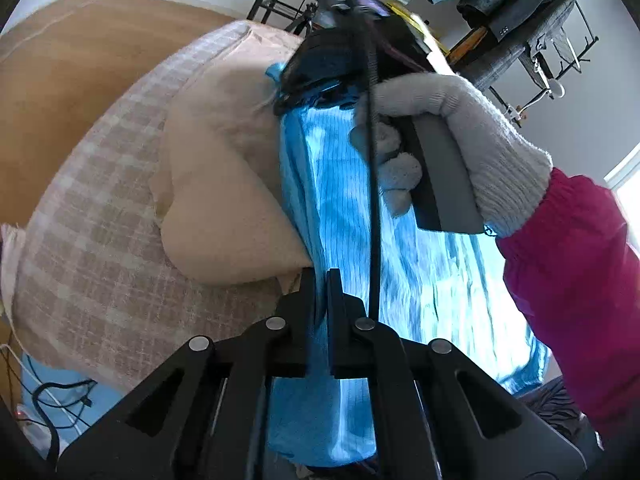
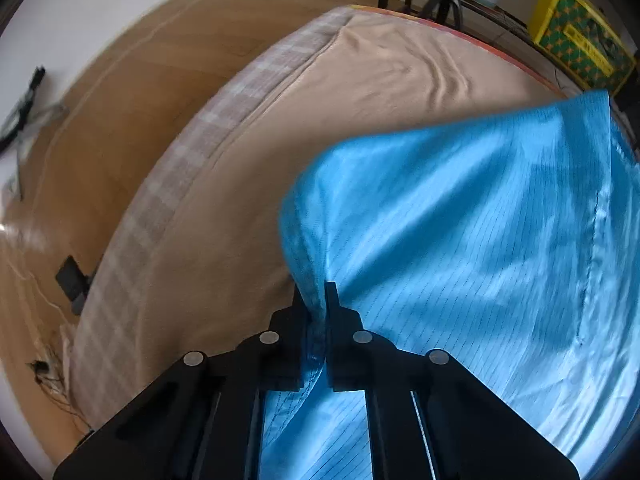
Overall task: Fold large clothes
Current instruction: 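Grasp the shirt side edge with the right tool while the left tool pinches the fold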
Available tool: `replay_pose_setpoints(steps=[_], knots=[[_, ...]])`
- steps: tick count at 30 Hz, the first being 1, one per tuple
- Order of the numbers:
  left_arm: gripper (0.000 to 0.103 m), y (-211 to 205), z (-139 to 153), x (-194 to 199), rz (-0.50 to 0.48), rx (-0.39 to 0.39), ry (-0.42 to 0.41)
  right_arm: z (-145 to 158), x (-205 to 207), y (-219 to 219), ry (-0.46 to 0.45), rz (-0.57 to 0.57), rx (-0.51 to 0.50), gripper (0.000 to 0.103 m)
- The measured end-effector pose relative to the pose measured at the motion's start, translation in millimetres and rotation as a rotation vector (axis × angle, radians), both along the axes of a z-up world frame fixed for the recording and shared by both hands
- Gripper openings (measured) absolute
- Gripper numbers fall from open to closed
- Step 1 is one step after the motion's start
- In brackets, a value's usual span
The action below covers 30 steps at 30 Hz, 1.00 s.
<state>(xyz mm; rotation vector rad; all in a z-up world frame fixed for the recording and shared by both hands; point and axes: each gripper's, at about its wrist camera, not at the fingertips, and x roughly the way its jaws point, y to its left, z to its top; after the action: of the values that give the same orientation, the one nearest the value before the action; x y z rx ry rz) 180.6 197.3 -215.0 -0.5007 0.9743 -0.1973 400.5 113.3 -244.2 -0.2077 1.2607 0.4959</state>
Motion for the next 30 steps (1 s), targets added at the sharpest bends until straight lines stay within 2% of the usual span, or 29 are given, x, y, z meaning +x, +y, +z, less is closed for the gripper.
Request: replay_pose_setpoints(steps=[1,3,4,7,8,9,10,11,12,15,21,25,30], knots=[[0.010,1,-3,0,-0.007,-0.004,0.012,1,1,-5,0.003,-0.011,0.020,0.002],[0.052,3,-15,-2,-0.016,0.009,0.059,4,5,-20,0.018,-0.039,0.100,0.001],[0.055,5,-22,-4,-0.010,0.008,0.074,7,6,-26,0.023,-0.053,0.134,0.001],[0.055,7,-40,-11,-0.028,-0.017,0.122,12,11,-42,0.041,-0.083,0.216,0.001],[0.055,8,-40,-16,-0.022,-0.012,0.100,14,11,-47,0.042,-0.089,0.240,0.001],[0.051,7,-39,-21,-0.032,-0.008,0.103,18,11,-52,0.041,-0.092,0.274,0.001],[0.042,7,-39,-24,-0.040,-0.003,0.103,20,9,-56,0.039,-0.097,0.291,0.001],[0.012,4,-39,-27,-0.062,0.000,0.109,24,7,-56,0.039,-0.101,0.314,0.001],[0.005,1,-39,-30,-0.079,0.000,0.117,26,6,-59,0.043,-0.104,0.337,0.001],[0.002,-14,-24,-41,-0.110,0.065,0.073,34,7,-64,0.049,-0.110,0.385,0.001],[0.001,-49,20,-50,-0.151,0.121,-0.032,54,4,-91,0.021,-0.116,0.482,0.001],[0.001,-82,36,-49,-0.217,0.145,-0.073,64,3,-121,0.008,-0.148,0.544,0.000],[0.001,-125,54,-47,-0.329,0.198,-0.118,74,-2,-181,-0.032,-0.205,0.626,0.000]])
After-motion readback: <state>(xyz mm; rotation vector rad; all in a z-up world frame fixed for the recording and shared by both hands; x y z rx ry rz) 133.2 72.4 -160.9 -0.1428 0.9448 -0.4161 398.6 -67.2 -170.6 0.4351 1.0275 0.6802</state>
